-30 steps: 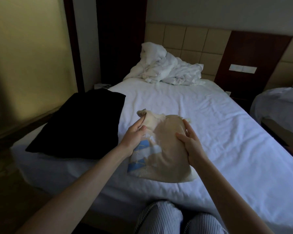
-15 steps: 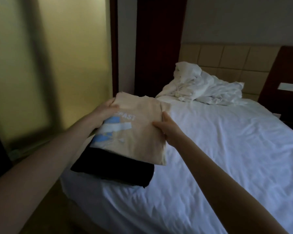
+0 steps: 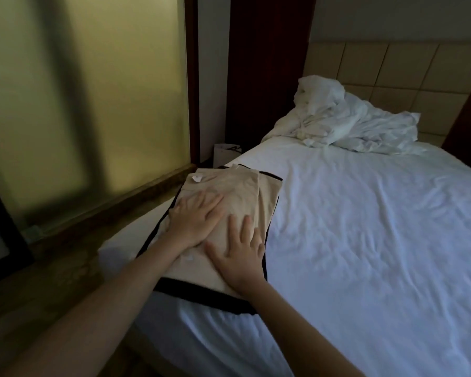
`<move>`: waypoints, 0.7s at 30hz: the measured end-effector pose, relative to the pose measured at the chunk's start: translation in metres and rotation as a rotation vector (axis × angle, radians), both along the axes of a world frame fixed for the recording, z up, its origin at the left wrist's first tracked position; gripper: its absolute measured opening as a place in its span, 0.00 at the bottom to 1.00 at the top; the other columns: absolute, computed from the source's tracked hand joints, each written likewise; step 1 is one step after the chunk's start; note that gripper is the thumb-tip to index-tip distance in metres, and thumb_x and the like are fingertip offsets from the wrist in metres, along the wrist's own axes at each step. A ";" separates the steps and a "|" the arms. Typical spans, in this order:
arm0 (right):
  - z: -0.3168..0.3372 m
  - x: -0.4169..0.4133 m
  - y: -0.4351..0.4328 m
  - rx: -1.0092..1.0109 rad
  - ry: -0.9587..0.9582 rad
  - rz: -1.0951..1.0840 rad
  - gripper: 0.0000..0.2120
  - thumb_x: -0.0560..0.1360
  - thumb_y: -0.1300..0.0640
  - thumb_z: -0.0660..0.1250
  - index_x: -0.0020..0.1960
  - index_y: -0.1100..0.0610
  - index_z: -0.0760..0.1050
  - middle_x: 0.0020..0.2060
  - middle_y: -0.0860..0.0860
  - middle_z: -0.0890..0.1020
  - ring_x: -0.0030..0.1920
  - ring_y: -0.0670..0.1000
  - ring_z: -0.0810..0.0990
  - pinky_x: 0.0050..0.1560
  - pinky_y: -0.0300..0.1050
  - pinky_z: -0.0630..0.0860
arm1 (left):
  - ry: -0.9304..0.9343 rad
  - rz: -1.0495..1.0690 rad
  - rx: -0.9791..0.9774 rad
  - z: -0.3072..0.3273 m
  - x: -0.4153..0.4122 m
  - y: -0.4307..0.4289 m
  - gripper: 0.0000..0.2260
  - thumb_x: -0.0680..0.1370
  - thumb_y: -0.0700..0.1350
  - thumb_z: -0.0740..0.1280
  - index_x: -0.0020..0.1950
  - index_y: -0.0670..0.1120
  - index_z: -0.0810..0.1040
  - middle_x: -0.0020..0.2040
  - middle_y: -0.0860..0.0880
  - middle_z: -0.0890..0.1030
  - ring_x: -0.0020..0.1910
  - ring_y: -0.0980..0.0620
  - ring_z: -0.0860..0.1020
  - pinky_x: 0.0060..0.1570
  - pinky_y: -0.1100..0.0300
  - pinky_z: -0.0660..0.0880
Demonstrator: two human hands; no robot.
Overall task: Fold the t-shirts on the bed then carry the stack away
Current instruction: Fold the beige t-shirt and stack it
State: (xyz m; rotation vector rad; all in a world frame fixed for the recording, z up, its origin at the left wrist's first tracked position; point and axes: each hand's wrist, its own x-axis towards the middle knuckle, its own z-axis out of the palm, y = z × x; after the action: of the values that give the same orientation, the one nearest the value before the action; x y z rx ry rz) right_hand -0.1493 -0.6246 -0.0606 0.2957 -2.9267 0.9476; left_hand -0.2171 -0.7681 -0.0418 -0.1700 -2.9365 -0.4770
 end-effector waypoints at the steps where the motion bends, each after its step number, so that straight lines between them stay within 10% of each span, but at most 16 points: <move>1: -0.001 -0.004 -0.002 -0.005 0.021 -0.007 0.39 0.74 0.32 0.53 0.75 0.44 0.36 0.75 0.52 0.34 0.75 0.59 0.37 0.72 0.57 0.37 | -0.004 -0.010 0.021 0.000 -0.008 -0.004 0.35 0.67 0.72 0.33 0.74 0.67 0.49 0.78 0.56 0.52 0.77 0.52 0.49 0.73 0.45 0.47; 9: 0.014 -0.001 0.002 0.041 -0.055 0.001 0.39 0.74 0.31 0.53 0.76 0.45 0.38 0.75 0.52 0.36 0.75 0.59 0.37 0.73 0.58 0.38 | -0.278 -0.047 -0.035 0.027 -0.010 -0.003 0.36 0.66 0.77 0.36 0.73 0.68 0.42 0.78 0.55 0.45 0.77 0.48 0.44 0.72 0.40 0.46; 12: 0.035 0.010 0.000 0.056 -0.022 -0.047 0.37 0.75 0.32 0.50 0.76 0.48 0.44 0.76 0.55 0.41 0.75 0.61 0.39 0.71 0.62 0.36 | -0.539 -0.135 0.085 0.076 -0.021 -0.003 0.29 0.77 0.67 0.52 0.76 0.59 0.52 0.78 0.53 0.51 0.76 0.49 0.51 0.74 0.47 0.52; 15: 0.033 0.036 -0.003 0.035 0.017 -0.076 0.37 0.74 0.30 0.49 0.76 0.47 0.45 0.76 0.52 0.44 0.75 0.61 0.37 0.70 0.62 0.35 | -0.374 -0.023 0.123 0.105 -0.040 0.017 0.40 0.68 0.78 0.46 0.75 0.59 0.58 0.76 0.50 0.60 0.72 0.46 0.63 0.70 0.45 0.62; 21: -0.008 0.030 -0.016 0.107 0.031 -0.117 0.49 0.59 0.20 0.36 0.73 0.42 0.31 0.75 0.53 0.33 0.74 0.64 0.37 0.71 0.62 0.42 | -0.406 0.301 0.111 0.047 -0.077 0.053 0.51 0.57 0.83 0.46 0.75 0.62 0.46 0.77 0.39 0.41 0.73 0.30 0.45 0.67 0.30 0.46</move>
State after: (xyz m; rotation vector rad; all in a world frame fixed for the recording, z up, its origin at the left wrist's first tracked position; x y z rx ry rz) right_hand -0.1191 -0.6410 -0.0683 0.1398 -2.9338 0.7650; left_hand -0.2941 -0.7155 0.0056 0.4269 -3.2250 -0.6925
